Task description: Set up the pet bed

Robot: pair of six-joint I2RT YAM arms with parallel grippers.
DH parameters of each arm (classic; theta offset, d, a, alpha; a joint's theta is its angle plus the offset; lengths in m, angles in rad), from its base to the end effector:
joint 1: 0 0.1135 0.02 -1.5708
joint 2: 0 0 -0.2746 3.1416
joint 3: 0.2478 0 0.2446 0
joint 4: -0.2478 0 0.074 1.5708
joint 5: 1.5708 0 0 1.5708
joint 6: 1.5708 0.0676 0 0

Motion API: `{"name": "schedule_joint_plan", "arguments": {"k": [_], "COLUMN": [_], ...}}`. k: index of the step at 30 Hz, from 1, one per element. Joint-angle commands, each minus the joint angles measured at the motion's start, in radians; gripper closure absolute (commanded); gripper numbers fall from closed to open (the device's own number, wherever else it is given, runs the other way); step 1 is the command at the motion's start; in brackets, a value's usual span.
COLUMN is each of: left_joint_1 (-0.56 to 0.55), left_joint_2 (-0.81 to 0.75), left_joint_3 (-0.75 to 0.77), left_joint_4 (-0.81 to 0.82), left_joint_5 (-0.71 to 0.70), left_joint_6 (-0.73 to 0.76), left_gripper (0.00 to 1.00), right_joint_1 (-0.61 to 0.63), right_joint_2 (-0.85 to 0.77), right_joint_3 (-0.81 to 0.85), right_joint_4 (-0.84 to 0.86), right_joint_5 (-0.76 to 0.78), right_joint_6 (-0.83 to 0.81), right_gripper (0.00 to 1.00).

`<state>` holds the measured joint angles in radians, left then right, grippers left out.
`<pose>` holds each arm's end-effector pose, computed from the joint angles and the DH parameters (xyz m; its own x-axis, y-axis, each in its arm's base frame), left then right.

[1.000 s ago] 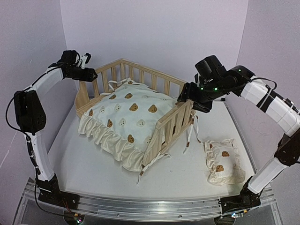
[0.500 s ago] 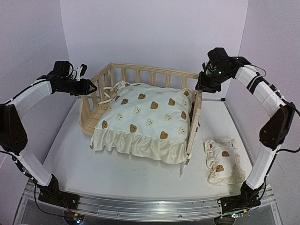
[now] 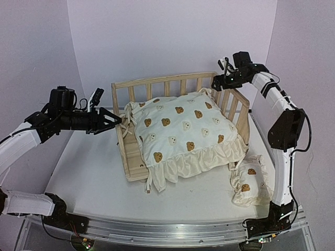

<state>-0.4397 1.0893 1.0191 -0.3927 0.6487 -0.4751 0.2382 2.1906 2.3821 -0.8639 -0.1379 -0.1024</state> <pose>0.2070 -0.1425 0.3430 -0.7382 -0.0555 -0.6723 0.5518 0.5235 -0.6492 0.4945 0.1296 0.3533 -0.5675 -0.2420 -0.7870 -0.3983 0.9172 0.0052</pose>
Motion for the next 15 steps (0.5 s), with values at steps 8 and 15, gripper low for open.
{"name": "schedule_joint_plan", "arguments": {"k": [8,15], "left_joint_1": [-0.007,-0.003], "left_joint_2": [-0.082,-0.217], "left_joint_3": [0.147,0.034], "left_joint_4": [-0.2,-0.051], "left_joint_5": [-0.302,-0.525], "left_joint_6": [0.118,0.012], "left_gripper": [0.18,0.09], "right_joint_1": [0.021,0.23], "right_joint_2": [-0.224,-0.453], "right_joint_3": [0.058,-0.161], "right_joint_4": [-0.039,-0.21], "right_joint_5": [0.412,0.553], "right_joint_6": [-0.03,0.095], "right_gripper": [0.02,0.02]}}
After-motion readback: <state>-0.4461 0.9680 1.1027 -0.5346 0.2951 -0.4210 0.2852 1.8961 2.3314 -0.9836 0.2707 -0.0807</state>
